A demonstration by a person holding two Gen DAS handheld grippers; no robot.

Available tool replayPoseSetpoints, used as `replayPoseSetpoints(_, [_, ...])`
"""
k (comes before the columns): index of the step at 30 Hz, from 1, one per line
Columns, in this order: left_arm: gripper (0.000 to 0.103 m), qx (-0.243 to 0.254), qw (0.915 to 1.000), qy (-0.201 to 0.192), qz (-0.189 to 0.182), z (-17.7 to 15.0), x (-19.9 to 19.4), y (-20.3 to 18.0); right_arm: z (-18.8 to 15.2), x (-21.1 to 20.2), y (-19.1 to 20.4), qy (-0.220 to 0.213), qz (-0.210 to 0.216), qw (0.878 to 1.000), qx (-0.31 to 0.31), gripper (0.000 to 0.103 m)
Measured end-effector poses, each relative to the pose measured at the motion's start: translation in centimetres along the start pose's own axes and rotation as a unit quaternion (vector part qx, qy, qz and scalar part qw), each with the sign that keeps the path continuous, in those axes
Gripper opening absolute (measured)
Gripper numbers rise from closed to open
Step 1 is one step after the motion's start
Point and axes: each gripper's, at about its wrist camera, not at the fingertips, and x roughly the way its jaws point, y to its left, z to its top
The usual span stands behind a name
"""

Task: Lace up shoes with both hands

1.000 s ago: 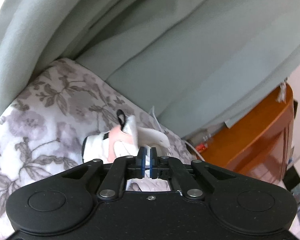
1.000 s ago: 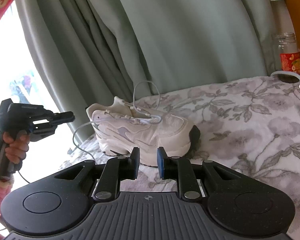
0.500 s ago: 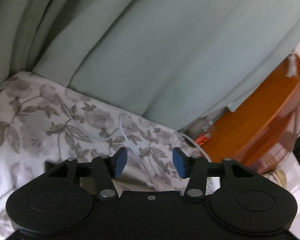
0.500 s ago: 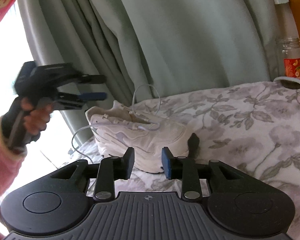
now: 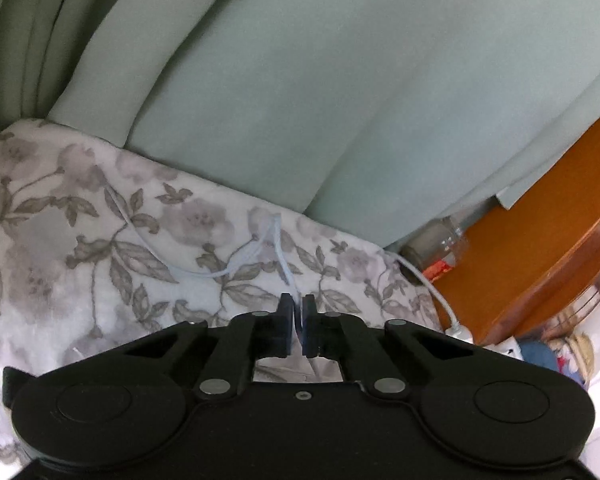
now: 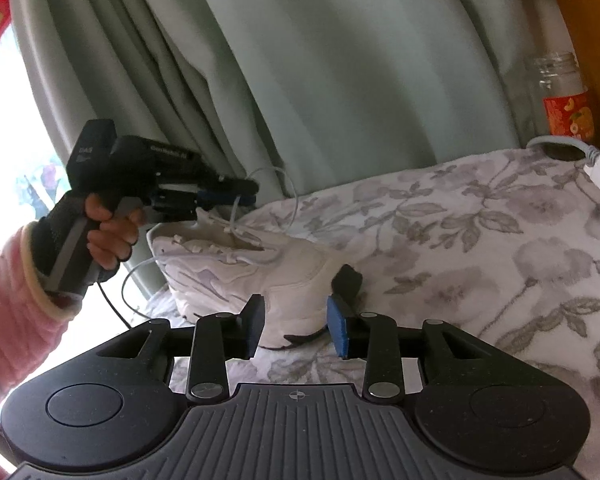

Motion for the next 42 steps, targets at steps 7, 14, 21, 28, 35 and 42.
replayPoseSetpoints(7, [0.000,-0.002,0.9998,-0.004,-0.019,1.1,-2.1,0.6,0.0,0.0,-0.1,-0.001,0.004,1.000,0.002,0.032])
replayPoseSetpoints(14, [0.000,-0.003,0.9996,-0.028,-0.006,2.1,-3.8,1.5,-0.1,-0.1,-0.1,-0.005,0.008,1.000,0.004,0.033])
replayPoseSetpoints(21, [0.004,0.002,0.9999,-0.002,-0.012,1.1,-3.5,1.3,-0.1,0.1,0.0,-0.002,0.007,1.000,0.004,0.033])
replayPoseSetpoints(28, [0.031,0.081,0.9962,0.005,-0.031,-1.9,-6.7,-1.4,-0.1,-0.3,0.0,-0.003,0.006,1.000,0.005,0.035])
replayPoseSetpoints(35, [0.040,0.072,0.9969,-0.032,-0.012,-5.5,-11.3,0.5,-0.3,-0.1,0.4,0.000,0.014,1.000,0.003,0.036])
replayPoseSetpoints(42, [0.043,0.028,0.9993,-0.023,-0.009,-8.7,-12.4,4.3,-0.5,0.0,1.0,0.007,0.016,1.000,0.000,0.038])
